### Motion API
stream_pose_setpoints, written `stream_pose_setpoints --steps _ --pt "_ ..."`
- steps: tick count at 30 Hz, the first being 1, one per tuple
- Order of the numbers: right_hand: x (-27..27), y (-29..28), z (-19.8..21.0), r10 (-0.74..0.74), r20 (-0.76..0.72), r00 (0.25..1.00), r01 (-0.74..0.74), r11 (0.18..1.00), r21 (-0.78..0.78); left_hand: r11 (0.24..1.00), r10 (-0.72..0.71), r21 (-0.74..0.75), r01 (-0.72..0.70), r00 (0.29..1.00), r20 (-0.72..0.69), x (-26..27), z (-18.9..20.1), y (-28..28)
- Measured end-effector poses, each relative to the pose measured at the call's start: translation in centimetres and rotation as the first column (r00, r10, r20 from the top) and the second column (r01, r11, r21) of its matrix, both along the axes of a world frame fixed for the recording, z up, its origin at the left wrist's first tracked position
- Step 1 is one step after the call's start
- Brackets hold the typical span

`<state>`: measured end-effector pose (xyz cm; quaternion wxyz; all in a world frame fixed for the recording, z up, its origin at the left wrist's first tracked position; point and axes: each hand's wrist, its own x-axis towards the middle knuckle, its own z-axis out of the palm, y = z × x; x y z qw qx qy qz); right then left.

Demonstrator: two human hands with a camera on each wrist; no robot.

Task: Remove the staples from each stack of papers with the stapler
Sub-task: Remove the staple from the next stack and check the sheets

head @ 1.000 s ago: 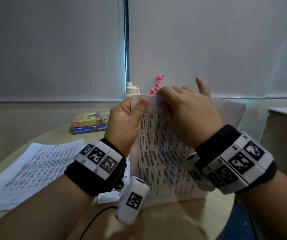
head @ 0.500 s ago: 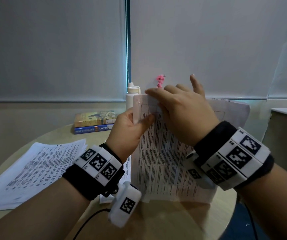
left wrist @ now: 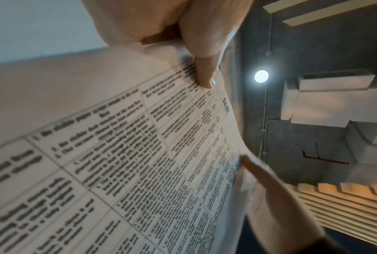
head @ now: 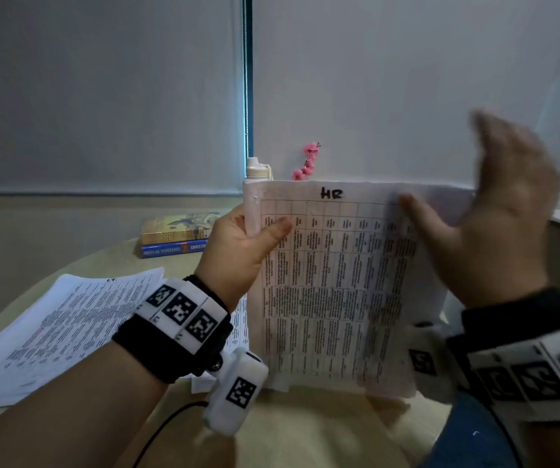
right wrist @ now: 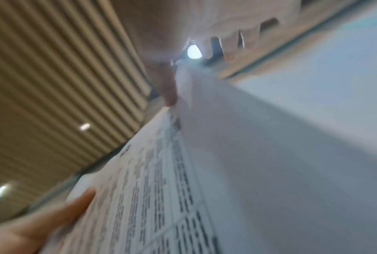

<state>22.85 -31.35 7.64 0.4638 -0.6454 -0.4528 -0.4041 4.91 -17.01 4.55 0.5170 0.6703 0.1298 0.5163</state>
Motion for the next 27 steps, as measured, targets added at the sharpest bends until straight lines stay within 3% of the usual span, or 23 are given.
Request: stream_pose_setpoints --steps 1,2,3,4,5,6,7,11,17,20,27 --pt "1.1 -0.4 -1.0 0.103 -0.17 0.98 -0.096 0.994 0.05 1.0 -0.007 -0.006 0.007 1.0 -0.005 -0.1 0.0 0.1" --pt "1.9 -0.5 -2.1 0.274 -0.376 0.885 -0.257 0.962 0.095 1.0 -0.01 -0.011 0.01 1.0 -0.015 -0.1 -0.1 0.2" --pt "2.5 -0.3 -3.0 0.483 -0.551 0.681 -0.461 0.867 0.19 1.0 -0.012 -0.019 0.012 1.0 -0.023 -0.1 -0.2 0.3" --pt "3.1 0.2 -3.9 0.636 -0.652 0.412 -0.621 0.72 0.31 1.0 -0.016 -0.026 0.016 0.999 -0.028 -0.1 -0.3 0.3" --pt "3.8 0.7 -4.7 0.691 -0.698 0.189 -0.698 0.595 0.4 0.999 -0.021 -0.033 0.02 0.999 -0.033 0.0 -0.3 0.2" --pt "4.1 1.1 -5.2 0.706 -0.705 0.063 -0.73 0.515 0.45 0.999 -0.026 -0.034 0.025 0.999 -0.037 0.1 -0.3 0.2" --pt "4.2 1.3 -5.4 0.71 -0.704 0.022 -0.752 0.475 0.457 0.999 -0.027 -0.033 0.026 0.999 -0.042 0.2 -0.2 0.0" --pt "4.5 1.7 -5.2 0.722 -0.686 0.095 -0.792 0.472 0.387 0.999 -0.027 0.044 0.029 0.999 -0.043 0.1 0.5 -0.4" --pt "4.3 2.1 -5.7 0.743 -0.667 0.054 -0.77 0.456 0.446 0.971 0.004 0.239 -0.006 1.0 0.01 0.0 1.9 0.3" --pt "3.8 2.1 -5.5 0.735 -0.678 0.035 -0.748 0.469 0.469 0.969 0.042 0.243 -0.05 0.998 0.038 0.5 2.2 0.2" --pt "2.7 2.6 -4.6 0.698 -0.712 0.073 -0.767 0.496 0.407 0.972 0.082 0.217 -0.091 0.995 0.048 0.5 1.7 0.9"
